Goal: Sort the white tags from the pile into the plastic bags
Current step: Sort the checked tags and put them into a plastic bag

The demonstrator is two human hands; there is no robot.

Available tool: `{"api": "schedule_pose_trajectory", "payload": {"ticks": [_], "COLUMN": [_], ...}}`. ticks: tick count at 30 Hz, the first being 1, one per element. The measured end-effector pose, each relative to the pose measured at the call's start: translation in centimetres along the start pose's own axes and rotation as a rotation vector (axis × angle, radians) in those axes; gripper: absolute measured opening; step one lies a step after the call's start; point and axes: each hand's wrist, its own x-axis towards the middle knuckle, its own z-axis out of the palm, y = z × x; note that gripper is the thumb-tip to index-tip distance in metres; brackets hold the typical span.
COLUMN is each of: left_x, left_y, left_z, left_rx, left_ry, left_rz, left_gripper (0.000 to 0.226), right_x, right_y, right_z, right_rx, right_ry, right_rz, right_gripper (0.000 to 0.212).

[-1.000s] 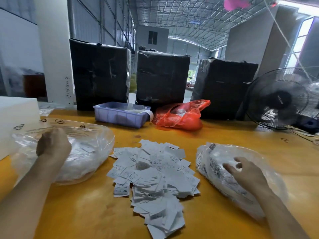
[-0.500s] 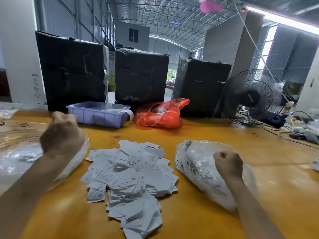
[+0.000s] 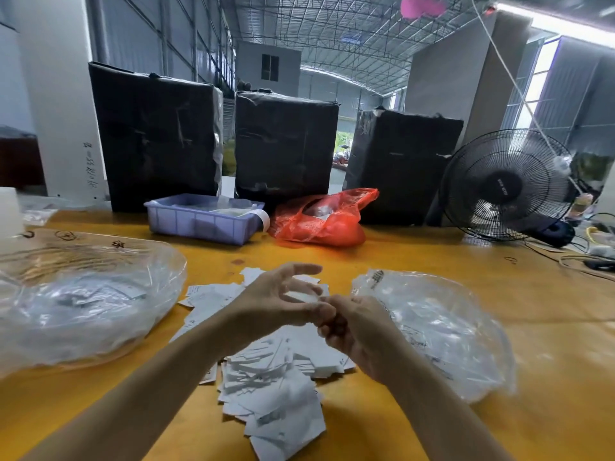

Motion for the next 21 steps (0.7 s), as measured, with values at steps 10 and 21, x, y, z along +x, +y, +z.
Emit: {"api": "schedule_pose_trajectory", "payload": {"ticks": [10, 21], "left_x": [0.4, -0.1], "left_y": [-1.0, -0.5], "left_z": [-0.5, -0.9], "left_rx": [-0.064, 0.117], "left_ry": [0.363, 0.042], "left_rz": [-0.104, -0.158], "left_gripper": [0.006, 0.037], "right_x": [0.4, 0.4], "right_y": [0.8, 1.3], "right_z": [-0.2, -0.5], "right_rx": [-0.137, -0.457], "right_ry": [-0.077, -0.044], "right_rz": [0.033, -0.296], "right_gripper": [0.055, 0.019]}}
